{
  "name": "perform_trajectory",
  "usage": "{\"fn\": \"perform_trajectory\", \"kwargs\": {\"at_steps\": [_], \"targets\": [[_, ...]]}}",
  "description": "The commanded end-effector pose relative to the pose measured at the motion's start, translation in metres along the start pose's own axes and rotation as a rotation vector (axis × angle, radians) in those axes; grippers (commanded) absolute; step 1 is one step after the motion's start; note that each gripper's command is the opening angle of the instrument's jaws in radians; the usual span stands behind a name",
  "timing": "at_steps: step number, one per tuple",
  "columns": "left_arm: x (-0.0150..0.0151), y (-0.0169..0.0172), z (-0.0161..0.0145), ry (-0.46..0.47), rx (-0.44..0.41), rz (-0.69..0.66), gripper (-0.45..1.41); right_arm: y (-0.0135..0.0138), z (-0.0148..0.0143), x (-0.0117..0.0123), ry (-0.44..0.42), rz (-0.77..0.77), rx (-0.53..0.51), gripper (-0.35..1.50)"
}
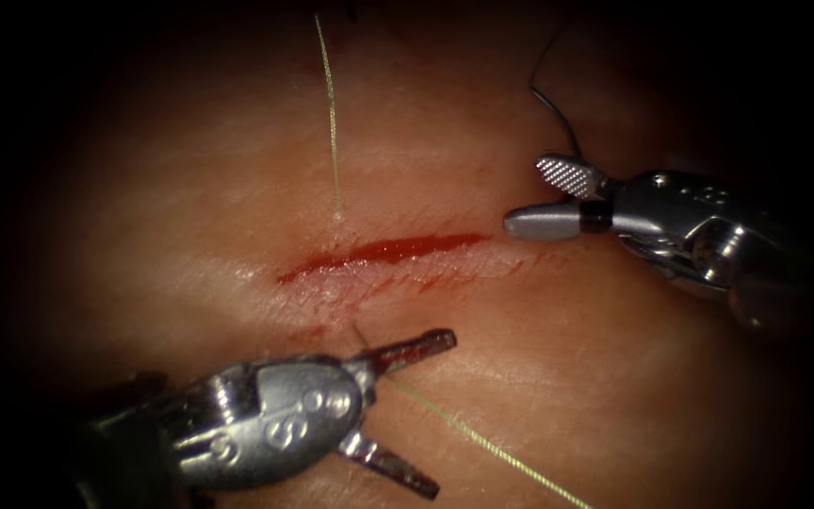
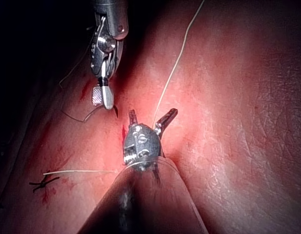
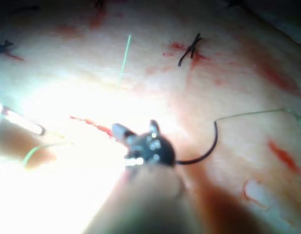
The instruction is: Wound Closure
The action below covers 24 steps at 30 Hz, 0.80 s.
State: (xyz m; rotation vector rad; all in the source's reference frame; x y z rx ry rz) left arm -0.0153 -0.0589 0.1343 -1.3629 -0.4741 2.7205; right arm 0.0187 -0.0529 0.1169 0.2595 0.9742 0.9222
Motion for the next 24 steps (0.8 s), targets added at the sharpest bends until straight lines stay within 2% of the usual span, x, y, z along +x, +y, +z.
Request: {"fn": "perform_trajectory", "kwargs": {"at_steps": [1, 7, 12, 19, 21, 23, 24], "targets": [[-0.0008, -0.0002, 0.0012, -0.02, -0.005, 0.003, 0.86, -0.0005, 0.0002, -0.0004, 0.0, -0.001, 0.004, 1.41], [-0.0007, 0.0, 0.0026, -0.022, -0.013, 0.028, 0.84, -0.0005, -0.0004, -0.0009, -0.012, -0.006, 0.006, 1.4], [-0.0008, 0.0, 0.0023, -0.021, -0.016, 0.036, 0.81, -0.0009, -0.0006, -0.0011, -0.014, -0.007, 0.005, 1.41], [-0.0005, -0.0002, 0.0025, -0.022, -0.012, 0.039, 0.78, -0.0019, -0.0022, -0.0021, -0.055, -0.023, 0.094, 1.33], [-0.0004, -0.0003, 0.0026, -0.023, -0.005, 0.044, 0.71, -0.0017, -0.0026, -0.0023, -0.057, -0.025, 0.101, 1.33], [-0.0004, -0.0003, 0.0027, -0.024, -0.002, 0.044, 0.49, -0.0016, -0.0029, -0.0024, -0.057, -0.026, 0.101, 1.33], [-0.0004, -0.0004, 0.0027, -0.027, 0.01, 0.043, 0.31, -0.0015, -0.0031, -0.0024, -0.057, -0.027, 0.101, 1.33]]}}
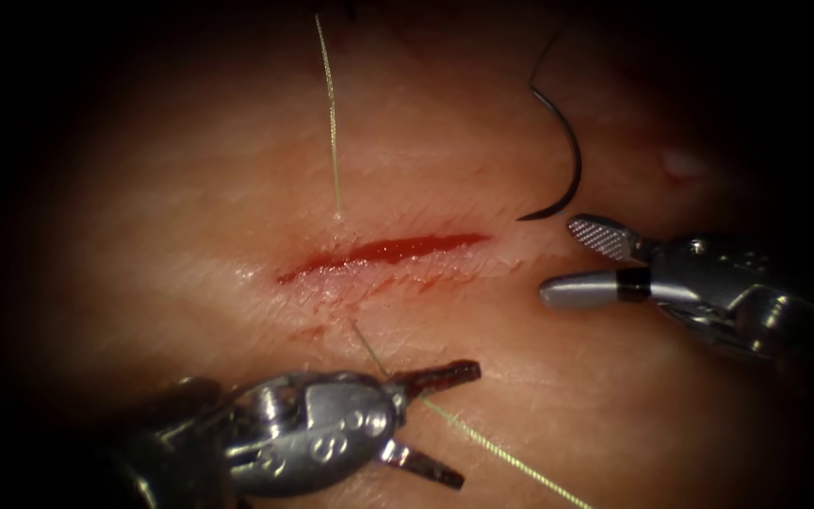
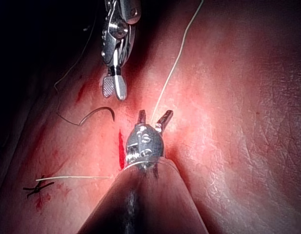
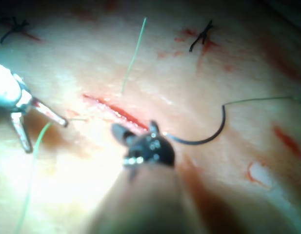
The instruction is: Wound Closure
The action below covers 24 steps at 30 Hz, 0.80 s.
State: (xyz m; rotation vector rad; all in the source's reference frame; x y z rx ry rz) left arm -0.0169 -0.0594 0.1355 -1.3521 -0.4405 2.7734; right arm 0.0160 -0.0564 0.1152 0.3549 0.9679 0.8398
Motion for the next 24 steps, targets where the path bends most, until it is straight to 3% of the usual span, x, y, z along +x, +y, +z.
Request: {"fn": "perform_trajectory", "kwargs": {"at_steps": [1, 6, 7, 8, 19, 24], "targets": [[-0.0002, -0.0004, 0.0007, -0.004, 0.011, 0.0, 0.27, 0.0002, 0.0006, -0.0001, 0.002, -0.002, 0.003, 1.33], [0.0002, -0.0005, 0.0012, -0.006, 0.031, -0.004, 0.22, 0.0002, 0.0004, -0.0002, 0.003, -0.003, -0.001, 1.33], [0.0001, -0.0005, 0.0012, -0.006, 0.031, -0.004, -0.05, 0.0001, 0.0004, -0.0002, 0.003, -0.003, -0.001, 1.33], [-0.0001, -0.0006, 0.0011, -0.006, 0.03, -0.003, -0.45, 0.0, 0.0004, -0.0002, 0.002, -0.003, 0.0, 1.33], [-0.0048, -0.0022, -0.0034, -0.023, 0.097, -0.004, -0.45, -0.0003, 0.0007, 0.0001, 0.0, -0.071, 0.007, 1.28], [-0.0068, -0.0028, -0.0046, -0.028, 0.114, -0.008, -0.45, -0.0009, 0.0019, 0.0008, 0.029, -0.228, 0.11, 1.26]]}}
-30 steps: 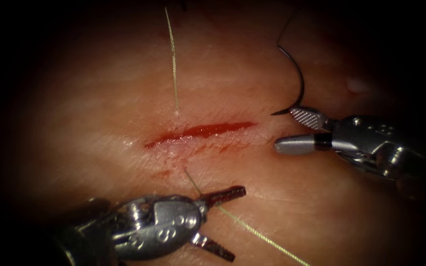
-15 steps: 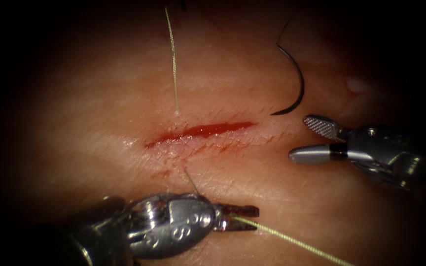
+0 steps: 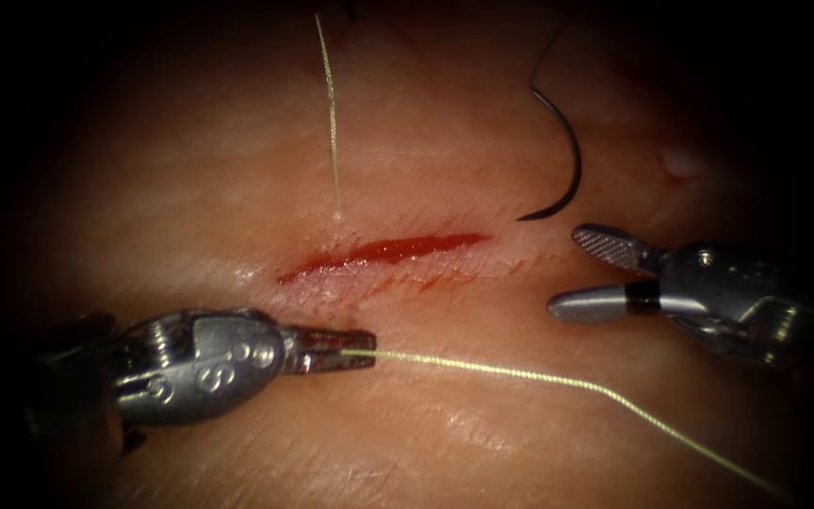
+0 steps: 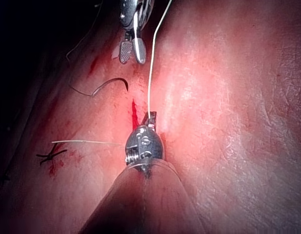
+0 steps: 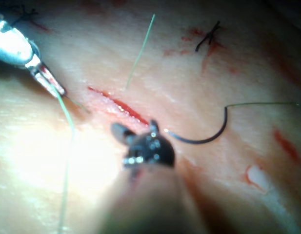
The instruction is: Wound Closure
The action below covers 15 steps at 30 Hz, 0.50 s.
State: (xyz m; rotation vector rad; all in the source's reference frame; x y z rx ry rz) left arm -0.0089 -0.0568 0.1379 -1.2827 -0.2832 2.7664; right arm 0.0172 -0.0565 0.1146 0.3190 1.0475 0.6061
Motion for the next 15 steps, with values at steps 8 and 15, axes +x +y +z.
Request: {"fn": "perform_trajectory", "kwargs": {"at_steps": [8, 15], "targets": [[-0.004, -0.0013, 0.0005, -0.002, 0.01, 0.012, -0.45, -0.0019, 0.0057, 0.0012, 0.038, -0.174, 0.104, 1.28], [-0.0062, -0.0012, 0.0011, -0.045, -0.009, 0.023, -0.45, -0.004, 0.0049, 0.0062, 0.025, -0.195, 0.052, 1.23]]}}
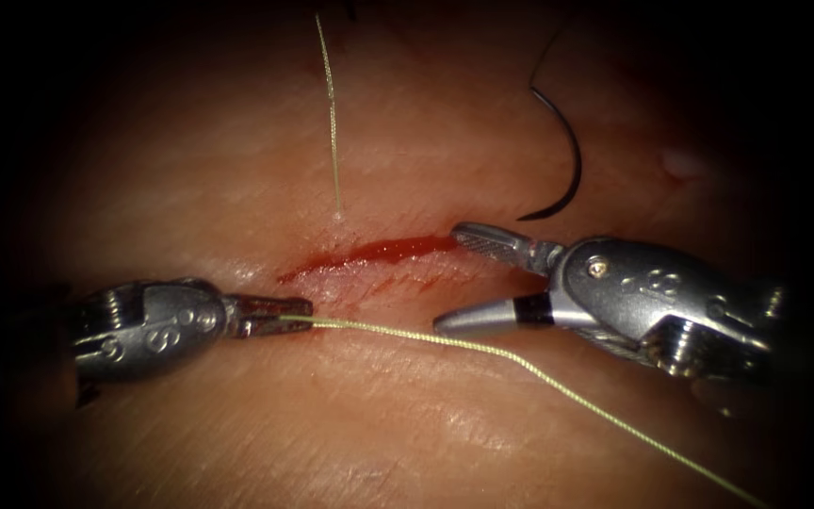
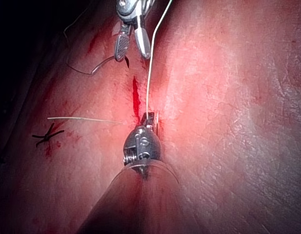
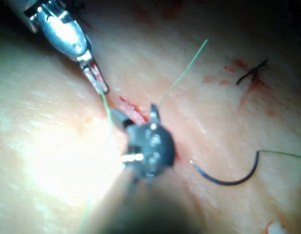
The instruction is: Wound Closure
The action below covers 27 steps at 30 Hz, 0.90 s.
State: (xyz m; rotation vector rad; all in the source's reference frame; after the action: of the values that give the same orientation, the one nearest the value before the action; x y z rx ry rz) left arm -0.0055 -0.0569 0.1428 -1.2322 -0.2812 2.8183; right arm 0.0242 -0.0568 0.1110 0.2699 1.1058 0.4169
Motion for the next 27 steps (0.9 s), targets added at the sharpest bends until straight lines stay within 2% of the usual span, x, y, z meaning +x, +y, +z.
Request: {"fn": "perform_trajectory", "kwargs": {"at_steps": [1, 6, 9, 14, 19, 27], "targets": [[-0.0005, -0.0003, 0.0009, -0.001, -0.006, 0.003, -0.45, 0.0007, 0.0, 0.0018, 0.0, -0.026, -0.023, 1.23], [-0.0008, -0.0002, 0.001, 0.0, -0.016, 0.012, -0.45, 0.0001, -0.0023, 0.0038, -0.031, -0.018, -0.024, 1.23], [-0.0008, -0.0002, 0.0011, -0.001, -0.016, 0.012, -0.45, -0.0009, -0.0022, 0.0034, -0.083, -0.018, -0.002, 1.21], [-0.0006, -0.0001, 0.001, 0.001, -0.021, 0.011, -0.45, -0.0032, -0.0014, 0.0019, -0.251, -0.038, 0.041, 1.21], [-0.0006, -0.0001, 0.001, 0.002, -0.025, 0.011, -0.45, -0.0038, -0.001, 0.0003, -0.369, -0.031, 0.052, 1.21], [-0.0001, 0.0001, 0.0011, 0.002, -0.026, 0.007, -0.45, -0.004, 0.0003, 0.0008, -0.443, -0.025, 0.057, 1.19]]}}
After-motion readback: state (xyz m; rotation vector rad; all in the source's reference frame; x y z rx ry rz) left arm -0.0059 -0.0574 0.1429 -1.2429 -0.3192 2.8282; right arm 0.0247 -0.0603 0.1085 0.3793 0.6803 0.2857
